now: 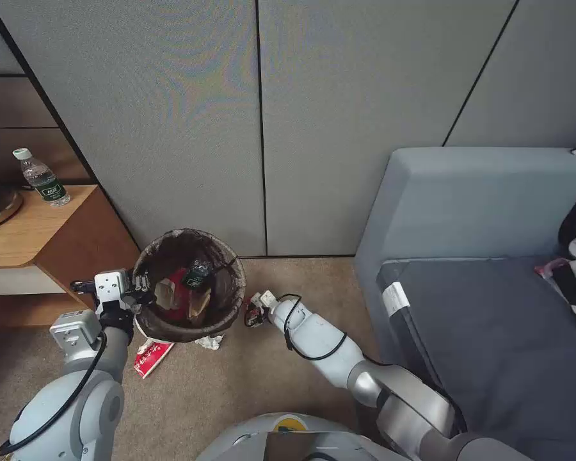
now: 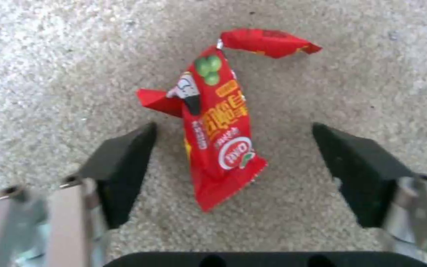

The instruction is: Pick up the trash bin, then pick up the garbage from the floor and place it into the trash bin.

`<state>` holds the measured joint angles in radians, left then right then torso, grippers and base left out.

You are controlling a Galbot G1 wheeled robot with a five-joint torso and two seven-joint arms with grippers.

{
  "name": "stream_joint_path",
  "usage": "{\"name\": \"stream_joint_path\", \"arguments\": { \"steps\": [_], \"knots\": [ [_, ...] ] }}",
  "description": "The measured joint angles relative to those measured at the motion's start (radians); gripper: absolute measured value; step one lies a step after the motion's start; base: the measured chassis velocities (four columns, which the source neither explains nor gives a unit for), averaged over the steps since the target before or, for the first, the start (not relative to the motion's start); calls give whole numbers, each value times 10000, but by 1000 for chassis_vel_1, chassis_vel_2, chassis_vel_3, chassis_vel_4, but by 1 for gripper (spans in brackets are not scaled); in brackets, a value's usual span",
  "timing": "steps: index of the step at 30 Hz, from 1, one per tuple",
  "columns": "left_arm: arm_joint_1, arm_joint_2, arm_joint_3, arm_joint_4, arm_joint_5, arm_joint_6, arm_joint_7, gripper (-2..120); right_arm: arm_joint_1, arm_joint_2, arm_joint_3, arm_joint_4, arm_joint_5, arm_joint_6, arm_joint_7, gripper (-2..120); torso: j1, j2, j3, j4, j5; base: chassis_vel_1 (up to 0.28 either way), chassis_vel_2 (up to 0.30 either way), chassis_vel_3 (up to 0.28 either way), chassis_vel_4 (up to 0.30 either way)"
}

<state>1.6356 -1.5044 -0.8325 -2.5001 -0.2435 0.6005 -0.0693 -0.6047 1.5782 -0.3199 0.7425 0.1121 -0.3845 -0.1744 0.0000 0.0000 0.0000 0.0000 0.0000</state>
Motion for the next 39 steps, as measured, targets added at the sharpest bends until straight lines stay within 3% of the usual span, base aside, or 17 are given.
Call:
{"name": "stream_joint_path", "arguments": {
  "steps": [7, 10, 11, 14, 20, 28, 39],
  "knots": [
    [-3, 9, 1, 0, -4, 2, -1, 7, -36, 15, 15, -6, 23, 41, -38, 47, 0, 0, -1, 2, 4, 0, 0, 0, 0],
    [-4, 6, 11, 1, -1, 2, -1, 7, -43, 8, 20, 2, 23, 44, -38, 43, 0, 0, 0, 3, 5, 0, 0, 0, 0],
    [-4, 4, 24, 0, 4, 2, -1, 7, -57, -19, 36, 28, 23, 46, -37, 34, 0, 0, 0, 3, 5, 0, 0, 0, 0],
    [-6, 4, 27, 1, 7, 2, -2, 7, -63, -40, 51, 39, 24, 45, -38, 28, 0, 0, 0, 3, 2, 0, 0, 0, 0],
    [17, 4, 30, 1, 20, 2, -2, 7, -108, -81, 99, 84, 21, 38, -37, 0, 0, 0, 0, 0, -3, 0, 0, 0, 0],
    [53, -10, 37, 1, 38, 2, -3, 7, -234, -173, 327, 366, -53, -8, -17, 0, 0, 0, 0, 0, -2, 0, 0, 0, 0],
    [80, 85, 21, 1, -48, 50, -13, 7, -1247, -1433, 1772, 3415, -976, 236, 97, 0, 0, 0, 0, -2, 1, 0, 0, 0, 0]
  ]
}}
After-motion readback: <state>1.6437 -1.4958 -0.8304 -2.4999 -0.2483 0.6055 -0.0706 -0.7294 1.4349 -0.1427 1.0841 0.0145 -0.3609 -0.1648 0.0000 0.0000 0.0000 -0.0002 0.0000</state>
